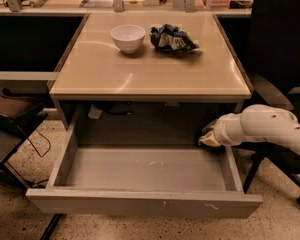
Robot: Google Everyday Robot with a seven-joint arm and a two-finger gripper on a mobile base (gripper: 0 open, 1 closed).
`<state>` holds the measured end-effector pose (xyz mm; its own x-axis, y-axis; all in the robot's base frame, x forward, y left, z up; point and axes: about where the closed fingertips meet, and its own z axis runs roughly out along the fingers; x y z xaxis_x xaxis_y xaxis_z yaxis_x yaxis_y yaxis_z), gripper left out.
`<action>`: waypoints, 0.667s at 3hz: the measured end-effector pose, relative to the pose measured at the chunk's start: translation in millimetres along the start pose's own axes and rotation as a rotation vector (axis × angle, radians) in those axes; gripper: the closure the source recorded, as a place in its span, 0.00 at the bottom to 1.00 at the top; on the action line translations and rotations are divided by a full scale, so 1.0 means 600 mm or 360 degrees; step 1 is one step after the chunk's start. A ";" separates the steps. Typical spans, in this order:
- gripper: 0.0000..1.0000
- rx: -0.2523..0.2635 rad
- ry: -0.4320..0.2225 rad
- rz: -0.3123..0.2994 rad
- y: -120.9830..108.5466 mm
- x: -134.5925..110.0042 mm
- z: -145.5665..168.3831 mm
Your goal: Place rxbar chocolate into top drawer
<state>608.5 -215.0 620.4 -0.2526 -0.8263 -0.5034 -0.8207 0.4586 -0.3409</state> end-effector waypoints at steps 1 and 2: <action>0.81 0.0000 0.0000 0.0000 0.000 0.000 0.000; 0.58 0.0000 0.0000 0.0000 0.000 0.000 0.000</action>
Offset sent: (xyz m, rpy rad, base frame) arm 0.0000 0.0000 0.0000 0.0000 0.0000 0.0000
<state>608.5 -215.0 620.4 -0.2526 -0.8263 -0.5034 -0.8207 0.4585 -0.3408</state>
